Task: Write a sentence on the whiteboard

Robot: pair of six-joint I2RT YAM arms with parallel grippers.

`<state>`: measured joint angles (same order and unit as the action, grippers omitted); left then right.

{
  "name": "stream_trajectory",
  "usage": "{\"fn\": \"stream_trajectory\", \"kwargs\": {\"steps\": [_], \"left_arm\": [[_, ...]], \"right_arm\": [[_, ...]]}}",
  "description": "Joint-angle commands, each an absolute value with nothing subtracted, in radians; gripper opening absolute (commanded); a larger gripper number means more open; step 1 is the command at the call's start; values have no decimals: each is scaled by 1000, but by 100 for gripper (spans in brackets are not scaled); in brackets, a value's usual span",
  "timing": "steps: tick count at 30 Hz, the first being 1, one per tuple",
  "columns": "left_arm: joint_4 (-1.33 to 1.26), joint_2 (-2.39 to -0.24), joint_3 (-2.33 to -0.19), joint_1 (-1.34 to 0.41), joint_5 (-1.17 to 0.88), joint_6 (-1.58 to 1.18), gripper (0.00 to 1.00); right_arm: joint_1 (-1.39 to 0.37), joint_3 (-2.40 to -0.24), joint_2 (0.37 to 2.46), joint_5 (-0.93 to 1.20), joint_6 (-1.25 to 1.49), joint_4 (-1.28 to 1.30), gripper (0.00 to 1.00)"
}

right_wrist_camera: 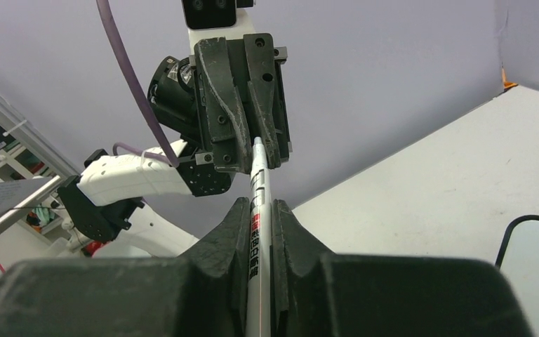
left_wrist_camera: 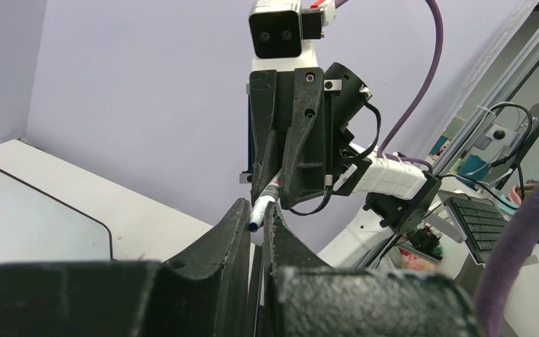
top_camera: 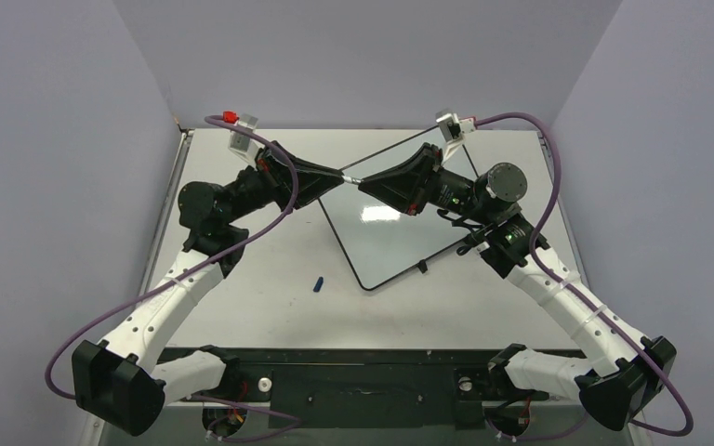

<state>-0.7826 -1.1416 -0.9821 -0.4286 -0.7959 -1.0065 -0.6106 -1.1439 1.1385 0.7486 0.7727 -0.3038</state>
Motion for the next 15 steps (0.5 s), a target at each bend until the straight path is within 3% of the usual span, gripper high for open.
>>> {"fn": "stream_trajectory", "kwargs": {"steps": [1, 8, 13, 15], "left_arm": [[-721, -1156, -968, -454, -841, -969, 0], [-693, -1149, -966, -441, -844, -959, 3], [-661, -1124, -961, -381, -866, -949, 40], [-623, -1111, -966, -348, -879, -932, 48]], "right_arm": [[-649, -1152, 1119, 757, 801, -473, 0], [-650, -1135, 1113, 742, 810, -493, 0], [-643, -1152, 1093, 690, 729, -339, 0], [-631, -1151, 1069, 652, 698, -268, 0]]}}
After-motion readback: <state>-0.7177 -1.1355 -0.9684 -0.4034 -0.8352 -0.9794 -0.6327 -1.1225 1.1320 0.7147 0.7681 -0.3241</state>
